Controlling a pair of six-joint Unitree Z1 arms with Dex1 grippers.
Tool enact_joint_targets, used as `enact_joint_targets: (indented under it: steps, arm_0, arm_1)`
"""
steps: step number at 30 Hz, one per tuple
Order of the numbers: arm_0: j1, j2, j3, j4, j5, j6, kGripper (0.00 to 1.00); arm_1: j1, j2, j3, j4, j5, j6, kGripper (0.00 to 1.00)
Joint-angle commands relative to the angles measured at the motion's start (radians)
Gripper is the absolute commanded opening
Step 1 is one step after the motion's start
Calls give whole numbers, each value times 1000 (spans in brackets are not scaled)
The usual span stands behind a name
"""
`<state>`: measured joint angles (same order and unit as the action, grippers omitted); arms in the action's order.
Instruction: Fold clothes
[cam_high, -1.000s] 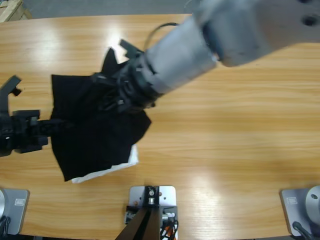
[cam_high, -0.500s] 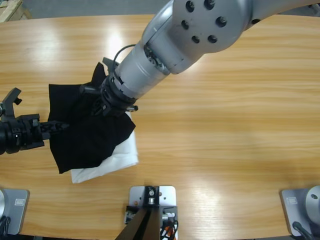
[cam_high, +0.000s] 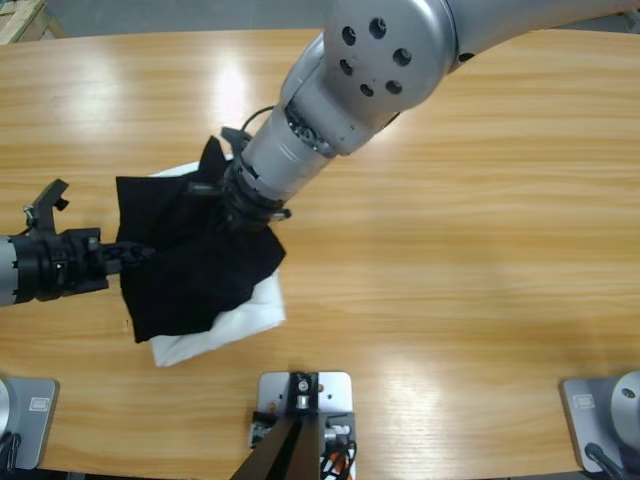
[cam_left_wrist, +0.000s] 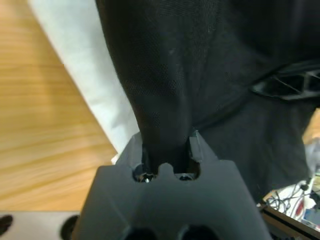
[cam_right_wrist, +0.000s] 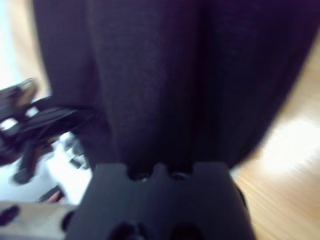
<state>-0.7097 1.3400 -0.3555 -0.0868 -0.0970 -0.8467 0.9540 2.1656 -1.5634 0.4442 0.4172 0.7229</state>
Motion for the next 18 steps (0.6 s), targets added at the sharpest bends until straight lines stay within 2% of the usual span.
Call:
enact_joint_targets:
  steps: [1, 6, 8, 9, 10, 11, 12, 13, 14, 15, 16, 18]
  arm_0:
    - [24, -92, 66, 5, -17, -2, 1000]
    - [29, -325, 50, 119, 13, 31, 977]
    - [39, -395, -34, 244, 14, 128, 862]
    - [39, -389, -76, 298, 13, 169, 862]
    - [40, -371, -122, 355, 14, 221, 863]
    - [41, -344, -171, 409, 13, 288, 871]
    - [40, -291, -246, 488, 10, 362, 882]
    - [35, -247, -308, 550, 5, 411, 910]
    - [14, -183, -392, 622, 2, 506, 973]
    - [-8, -125, -462, 673, 2, 619, 992]
    - [-26, -72, -530, 719, 8, 769, 995]
    - [-44, 31, -663, 818, 28, 945, 996]
  arm_1:
    - [-34, -81, -27, 105, -104, -64, 1000]
    - [-46, -243, -28, 157, -205, -70, 1000]
    - [-61, -291, -22, 195, -210, -83, 982]
    - [-61, -301, -17, 203, -198, -100, 828]
    - [-61, -302, -17, 209, -185, -119, 773]
    - [-61, -300, -18, 212, -170, -132, 833]
    - [-59, -302, -16, 232, -173, -134, 981]
    - [-58, -312, -14, 256, -186, -131, 1000]
    - [-58, -341, -12, 270, -208, -131, 1000]
    - [-58, -371, 11, 270, -215, -135, 1000]
    - [-58, -404, 44, 269, -222, -144, 1000]
    - [-58, -469, 129, 262, -230, -155, 1000]
